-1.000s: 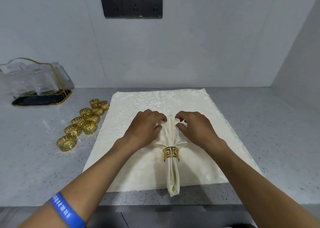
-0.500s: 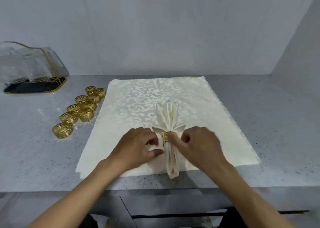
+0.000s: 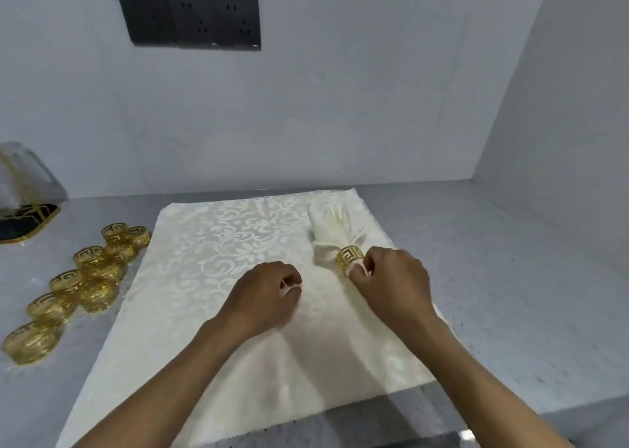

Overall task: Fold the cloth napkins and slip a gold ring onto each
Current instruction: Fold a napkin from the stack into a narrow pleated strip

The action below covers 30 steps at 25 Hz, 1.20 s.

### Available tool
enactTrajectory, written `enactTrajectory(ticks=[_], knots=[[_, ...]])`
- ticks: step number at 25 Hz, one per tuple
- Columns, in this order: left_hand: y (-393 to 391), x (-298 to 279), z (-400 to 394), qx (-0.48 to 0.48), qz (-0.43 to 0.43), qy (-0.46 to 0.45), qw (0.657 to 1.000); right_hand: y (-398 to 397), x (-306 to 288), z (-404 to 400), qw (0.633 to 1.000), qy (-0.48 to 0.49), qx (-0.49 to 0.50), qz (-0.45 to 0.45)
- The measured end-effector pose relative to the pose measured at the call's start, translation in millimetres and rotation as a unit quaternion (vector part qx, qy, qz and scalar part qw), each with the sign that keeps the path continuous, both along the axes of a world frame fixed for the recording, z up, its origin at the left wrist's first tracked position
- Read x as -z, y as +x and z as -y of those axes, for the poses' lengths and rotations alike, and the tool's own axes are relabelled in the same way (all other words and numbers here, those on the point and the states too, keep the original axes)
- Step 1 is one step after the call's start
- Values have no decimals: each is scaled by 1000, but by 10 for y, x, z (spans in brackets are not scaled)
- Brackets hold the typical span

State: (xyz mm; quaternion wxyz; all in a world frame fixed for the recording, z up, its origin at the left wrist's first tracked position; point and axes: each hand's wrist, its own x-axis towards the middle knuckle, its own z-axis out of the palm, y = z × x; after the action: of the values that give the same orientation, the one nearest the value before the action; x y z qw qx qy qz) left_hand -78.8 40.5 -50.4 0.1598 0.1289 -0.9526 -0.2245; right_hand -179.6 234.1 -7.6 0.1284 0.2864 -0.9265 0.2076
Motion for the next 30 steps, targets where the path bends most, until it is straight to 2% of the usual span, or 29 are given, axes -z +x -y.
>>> enactTrajectory(ticks=[3, 6, 9, 14, 18, 22, 24, 27, 30], knots=[[-512, 93, 219, -24, 9, -55, 998, -810, -147, 33, 998, -36, 31, -50], [-683, 315, 385, -11, 28, -121, 992, -1597, -147, 195, 994, -48, 65, -75], [-701, 438, 493, 22, 19, -117, 993, -2197, 48, 421, 992, -33, 100, -72], [-672, 473, 505, 26, -13, -115, 993, -2600, 501, 725, 989, -14, 144, -33], [-669, 476, 509, 27, -12, -128, 991, -2735, 584, 876, 988, -4, 150, -27], [-686, 461, 510, 23, -13, -124, 992, -2450, 493, 768, 983, -31, 179, -13], [-694, 468, 520, 21, -2, -119, 993, -2061, 455, 634, 988, -36, 146, -23], [-628, 366, 480, 29, 25, -113, 993, -1095, 420, 358, 1000, 8, 0, 5], [-161, 115, 324, 21, 3, -93, 995, -114, 398, -85, 985, 19, -169, 3]])
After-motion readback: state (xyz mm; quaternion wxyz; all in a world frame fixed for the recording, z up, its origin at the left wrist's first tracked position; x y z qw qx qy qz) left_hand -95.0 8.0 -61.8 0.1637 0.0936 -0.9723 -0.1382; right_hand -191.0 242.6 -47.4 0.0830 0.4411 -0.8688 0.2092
